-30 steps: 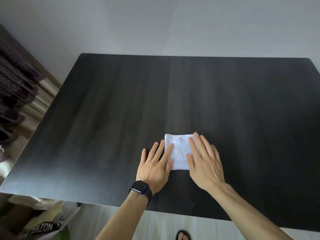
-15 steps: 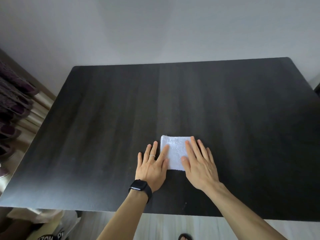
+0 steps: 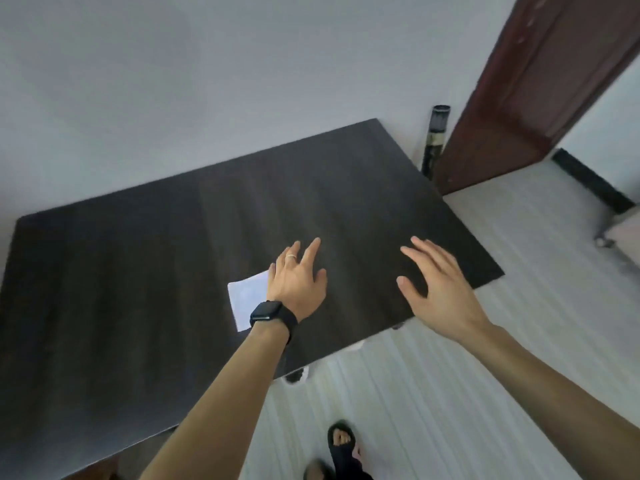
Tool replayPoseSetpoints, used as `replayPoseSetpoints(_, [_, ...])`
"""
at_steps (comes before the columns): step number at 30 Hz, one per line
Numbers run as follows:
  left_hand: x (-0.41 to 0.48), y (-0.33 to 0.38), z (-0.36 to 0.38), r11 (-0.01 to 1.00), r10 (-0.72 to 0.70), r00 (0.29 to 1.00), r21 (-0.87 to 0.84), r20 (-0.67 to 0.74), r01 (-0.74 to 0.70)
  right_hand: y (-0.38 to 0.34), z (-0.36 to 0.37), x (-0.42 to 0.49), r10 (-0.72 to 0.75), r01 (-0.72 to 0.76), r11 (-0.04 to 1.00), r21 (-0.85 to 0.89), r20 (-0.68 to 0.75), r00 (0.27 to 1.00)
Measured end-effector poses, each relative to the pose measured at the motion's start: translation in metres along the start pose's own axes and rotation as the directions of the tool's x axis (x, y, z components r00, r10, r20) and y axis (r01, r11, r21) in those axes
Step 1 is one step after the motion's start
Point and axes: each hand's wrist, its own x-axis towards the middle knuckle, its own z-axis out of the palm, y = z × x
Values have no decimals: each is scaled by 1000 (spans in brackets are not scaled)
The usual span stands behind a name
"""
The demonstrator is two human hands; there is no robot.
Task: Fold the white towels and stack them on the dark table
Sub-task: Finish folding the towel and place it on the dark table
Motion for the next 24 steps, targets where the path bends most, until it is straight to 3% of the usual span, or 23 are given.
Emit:
replayPoseSetpoints(4, [-4,148,-9,953,303,952,-21,46,-302,71,-113,-53,177,-193,980,-49,-234,956])
replayPoseSetpoints(10, [-41,384,10,706,707,701,-28,94,-708,166,-253,-154,396,-430,899,82,-569,720])
replayPoseSetpoints(17, [-108,623,83,411,908,392,-129,149,-902,297,-370,-287,533,-636,758,145,-700,476])
replayPoseSetpoints(24, [-179,818,156,242,968,224,-199,110,-949,425,-462,-417,531,-746,643,174,-803,270])
